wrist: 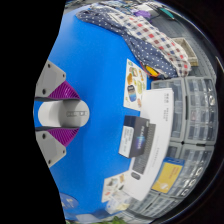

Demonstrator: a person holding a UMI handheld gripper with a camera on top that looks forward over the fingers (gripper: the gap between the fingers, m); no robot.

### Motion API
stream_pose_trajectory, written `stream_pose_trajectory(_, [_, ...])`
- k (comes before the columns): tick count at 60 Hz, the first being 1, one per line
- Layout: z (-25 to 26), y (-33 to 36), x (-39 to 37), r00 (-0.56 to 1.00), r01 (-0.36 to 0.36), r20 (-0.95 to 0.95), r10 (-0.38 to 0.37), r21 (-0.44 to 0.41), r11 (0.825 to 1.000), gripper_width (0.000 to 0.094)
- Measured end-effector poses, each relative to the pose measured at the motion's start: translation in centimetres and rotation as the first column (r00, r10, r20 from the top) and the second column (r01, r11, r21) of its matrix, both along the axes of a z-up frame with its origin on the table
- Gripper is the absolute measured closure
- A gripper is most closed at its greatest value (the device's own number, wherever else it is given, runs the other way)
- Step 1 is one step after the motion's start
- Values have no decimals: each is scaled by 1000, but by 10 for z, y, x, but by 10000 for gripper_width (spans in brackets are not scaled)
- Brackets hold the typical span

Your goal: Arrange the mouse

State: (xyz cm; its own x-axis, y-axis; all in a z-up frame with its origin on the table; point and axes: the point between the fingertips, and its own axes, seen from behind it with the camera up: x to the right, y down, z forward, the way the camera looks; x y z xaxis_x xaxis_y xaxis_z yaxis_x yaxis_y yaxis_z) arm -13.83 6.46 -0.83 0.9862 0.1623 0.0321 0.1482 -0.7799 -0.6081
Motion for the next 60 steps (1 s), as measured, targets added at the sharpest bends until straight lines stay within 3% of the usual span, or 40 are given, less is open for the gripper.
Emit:
stream_pose_trajectory(7, [79, 17, 28, 1000, -2, -24, 5, 122, 993, 587])
stream_pose_trajectory(18, [204, 15, 130, 1000, 18, -8, -16, 325, 946, 585])
stream_pose_trajectory(27, [250, -6, 230, 996, 85, -34, -78, 420, 904, 587])
stream_pose_trajectory(31, [245, -16, 271, 994, 113, -56, -99, 429, 896, 587])
stream_pose_trajectory(37, [208, -30, 327, 991, 134, -39, -129, 393, 910, 588])
stream_pose_trajectory(47, [106, -54, 382, 988, 150, -14, -151, 234, 961, 589])
stream_pose_trajectory(60, [16, -79, 396, 988, 157, -6, -157, 75, 985, 581])
